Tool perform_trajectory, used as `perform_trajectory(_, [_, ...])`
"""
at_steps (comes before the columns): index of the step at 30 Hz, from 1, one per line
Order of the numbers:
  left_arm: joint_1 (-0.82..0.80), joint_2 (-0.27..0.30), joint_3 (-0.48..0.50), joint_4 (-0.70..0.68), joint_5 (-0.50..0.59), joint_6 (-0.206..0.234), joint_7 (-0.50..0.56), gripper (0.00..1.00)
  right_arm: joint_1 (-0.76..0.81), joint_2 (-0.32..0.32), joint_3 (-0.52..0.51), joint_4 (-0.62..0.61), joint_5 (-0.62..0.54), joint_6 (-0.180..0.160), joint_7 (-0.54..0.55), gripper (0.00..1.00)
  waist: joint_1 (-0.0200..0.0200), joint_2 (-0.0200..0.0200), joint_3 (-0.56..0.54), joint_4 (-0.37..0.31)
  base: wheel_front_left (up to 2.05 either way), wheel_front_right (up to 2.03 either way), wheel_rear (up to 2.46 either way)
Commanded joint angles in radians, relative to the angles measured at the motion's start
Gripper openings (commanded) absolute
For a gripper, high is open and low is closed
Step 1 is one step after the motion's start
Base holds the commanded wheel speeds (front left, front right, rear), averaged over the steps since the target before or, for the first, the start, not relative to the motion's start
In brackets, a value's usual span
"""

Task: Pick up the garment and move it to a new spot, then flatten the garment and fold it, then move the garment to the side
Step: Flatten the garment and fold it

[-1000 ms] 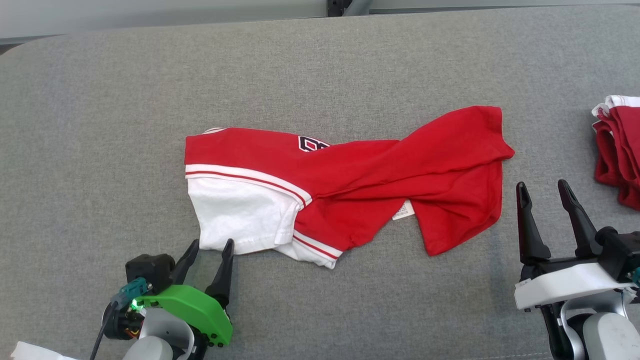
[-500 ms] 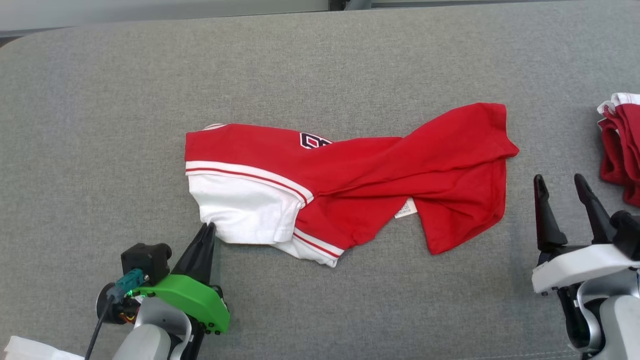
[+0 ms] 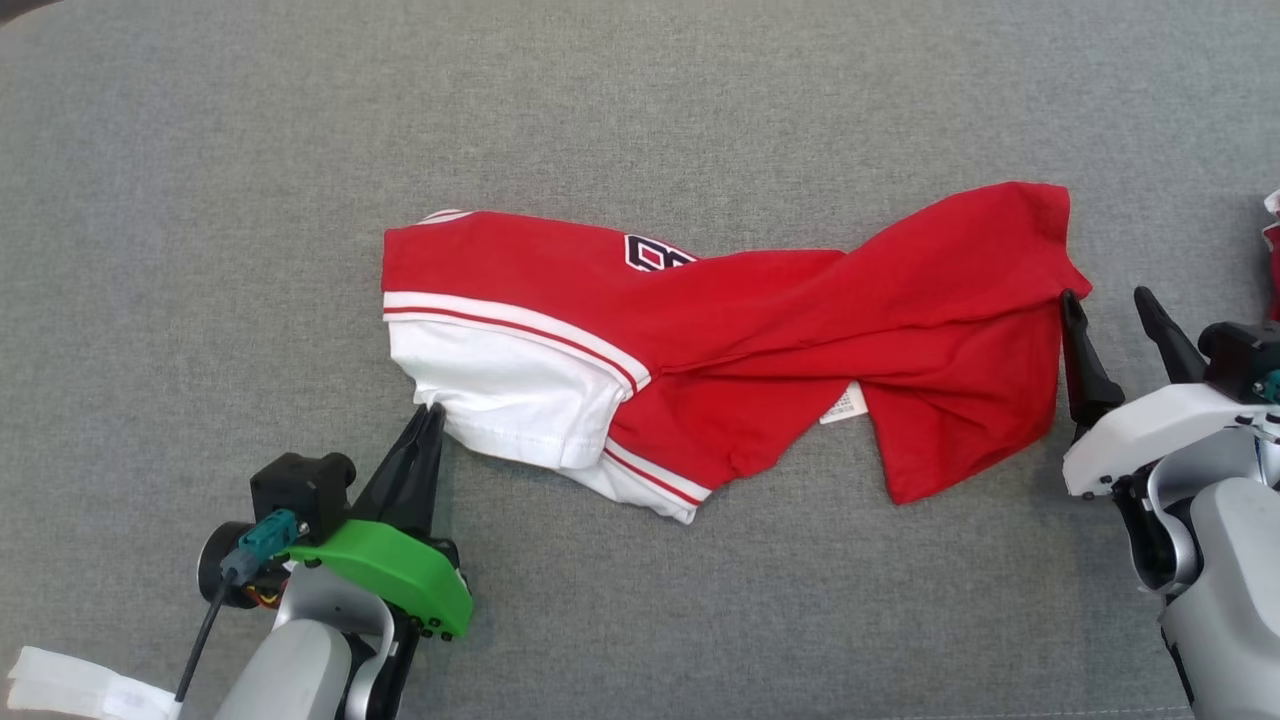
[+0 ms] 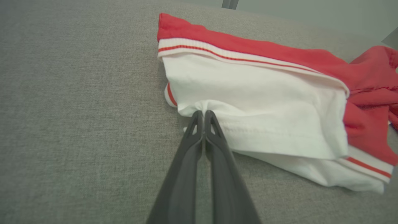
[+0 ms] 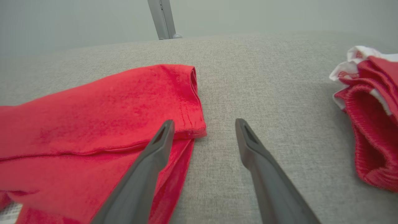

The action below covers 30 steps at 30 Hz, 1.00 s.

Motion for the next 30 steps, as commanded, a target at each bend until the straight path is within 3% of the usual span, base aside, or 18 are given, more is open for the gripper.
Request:
perform_trajectory(1, [-0.015, 0.002, -0.002, -0.004, 0.005, 0.004, -0.008, 0.0, -0.031, -0.012, 0.019, 0.034, 0.014, -0.001, -0.011, 1.0, 0.0, 0.0, 0.017, 0.01, 0.0, 0.0, 0.0])
perform_trajectory(4, [-0.022, 0.001, -0.005, -0.007, 0.008, 0.006, -0.012, 0.0, -0.068, -0.028, 0.048, 0.089, 0.034, -0.001, -0.022, 0.99, 0.0, 0.0, 0.025, 0.014, 0.0, 0.0, 0.0])
perform_trajectory(5, [-0.023, 0.001, -0.007, -0.007, 0.009, 0.006, -0.014, 0.0, -0.078, -0.032, 0.056, 0.105, 0.041, -0.001, -0.027, 0.82, 0.0, 0.0, 0.027, 0.015, 0.0, 0.0, 0.0])
perform_trajectory(6, [-0.025, 0.0, -0.008, -0.008, 0.011, 0.007, -0.015, 0.0, -0.086, -0.035, 0.064, 0.12, 0.049, -0.001, -0.03, 0.47, 0.0, 0.0, 0.028, 0.015, 0.0, 0.0, 0.0])
perform_trajectory(8, [-0.028, 0.001, -0.009, -0.01, 0.011, 0.008, -0.018, 0.0, -0.101, -0.043, 0.084, 0.14, 0.06, -0.001, -0.043, 0.11, 0.0, 0.0, 0.03, 0.015, 0.0, 0.0, 0.0])
perform_trajectory(9, [-0.029, 0.002, -0.011, -0.012, 0.013, 0.009, -0.019, 0.0, -0.106, -0.047, 0.094, 0.15, 0.066, -0.001, -0.048, 0.0, 0.0, 0.0, 0.03, 0.014, 0.0, 0.0, 0.0])
perform_trajectory(19, [-0.022, 0.029, 0.012, -0.08, 0.036, 0.042, -0.063, 0.0, -0.123, -0.067, 0.135, 0.111, 0.083, -0.001, -0.109, 0.0, 0.0, 0.0, 0.013, -0.008, 0.0, 0.0, 0.0])
perform_trajectory(30, [-0.092, 0.13, 0.092, -0.372, 0.121, 0.124, -0.077, 0.0, -0.106, -0.066, 0.048, -0.211, -0.005, -0.001, -0.116, 0.0, 0.0, 0.0, -0.06, -0.041, 0.0, 0.0, 0.0])
